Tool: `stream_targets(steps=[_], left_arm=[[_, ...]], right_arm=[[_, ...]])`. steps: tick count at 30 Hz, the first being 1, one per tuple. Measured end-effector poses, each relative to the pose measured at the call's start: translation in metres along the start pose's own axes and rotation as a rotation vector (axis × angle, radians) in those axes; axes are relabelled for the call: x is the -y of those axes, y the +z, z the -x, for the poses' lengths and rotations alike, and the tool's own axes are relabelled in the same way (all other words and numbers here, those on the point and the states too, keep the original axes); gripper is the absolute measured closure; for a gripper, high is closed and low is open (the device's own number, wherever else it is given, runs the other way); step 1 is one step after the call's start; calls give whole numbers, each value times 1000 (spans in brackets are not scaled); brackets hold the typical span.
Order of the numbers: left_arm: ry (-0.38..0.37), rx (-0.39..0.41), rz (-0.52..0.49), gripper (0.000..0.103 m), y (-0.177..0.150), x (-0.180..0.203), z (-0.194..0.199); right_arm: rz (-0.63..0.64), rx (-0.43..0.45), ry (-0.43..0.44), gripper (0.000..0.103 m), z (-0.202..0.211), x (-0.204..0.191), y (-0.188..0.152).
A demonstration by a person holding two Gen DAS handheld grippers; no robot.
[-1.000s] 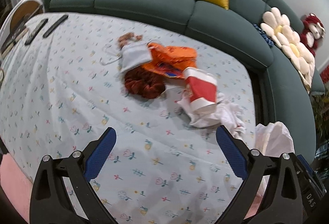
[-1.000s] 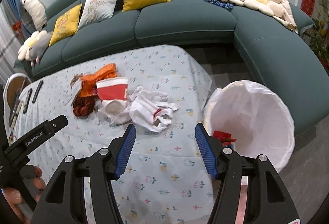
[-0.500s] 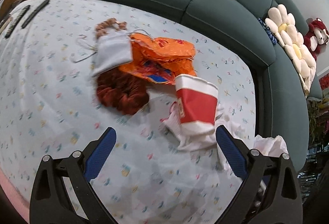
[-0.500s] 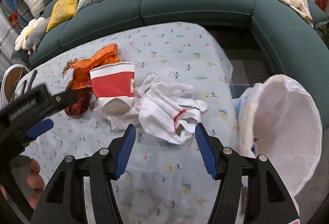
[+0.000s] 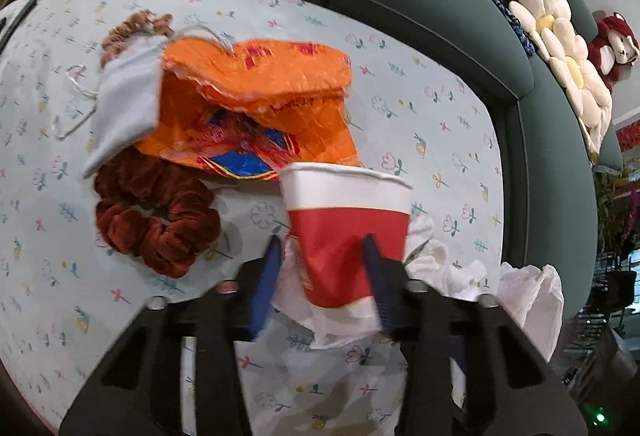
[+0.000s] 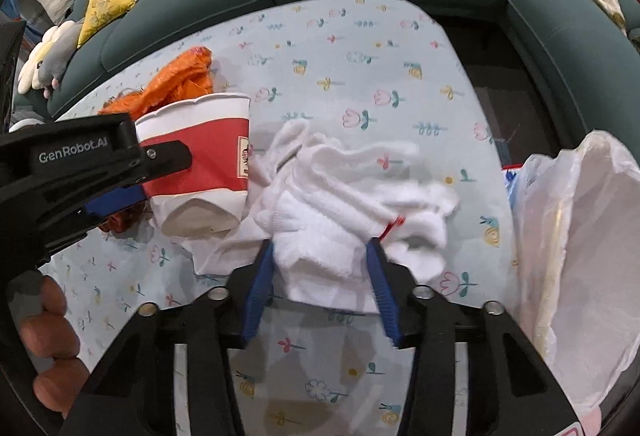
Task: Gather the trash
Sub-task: 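Grasp the second red-and-white cup with the left tool while the right tool grasps the white glove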
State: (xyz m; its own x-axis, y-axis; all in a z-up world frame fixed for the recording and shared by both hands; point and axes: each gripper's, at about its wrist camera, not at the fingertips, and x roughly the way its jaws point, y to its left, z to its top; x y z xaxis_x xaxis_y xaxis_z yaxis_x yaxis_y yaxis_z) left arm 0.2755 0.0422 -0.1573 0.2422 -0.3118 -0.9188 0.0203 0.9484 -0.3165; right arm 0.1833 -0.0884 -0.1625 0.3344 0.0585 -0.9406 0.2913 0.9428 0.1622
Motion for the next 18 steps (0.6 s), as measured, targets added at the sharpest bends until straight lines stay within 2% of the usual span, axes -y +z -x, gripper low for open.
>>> stream_targets(steps=[6, 11, 18], left_arm=[[7, 40, -6, 77, -6, -2, 11], [-5, 79, -16, 78, -12, 2, 33], [-35, 150, -44, 78, -23, 21, 78]], right_arm=[[-11, -8, 18, 90, 2, 5, -5], [-28, 39, 38, 92, 26, 11, -7], [-45, 160, 67, 92, 86, 18, -8]])
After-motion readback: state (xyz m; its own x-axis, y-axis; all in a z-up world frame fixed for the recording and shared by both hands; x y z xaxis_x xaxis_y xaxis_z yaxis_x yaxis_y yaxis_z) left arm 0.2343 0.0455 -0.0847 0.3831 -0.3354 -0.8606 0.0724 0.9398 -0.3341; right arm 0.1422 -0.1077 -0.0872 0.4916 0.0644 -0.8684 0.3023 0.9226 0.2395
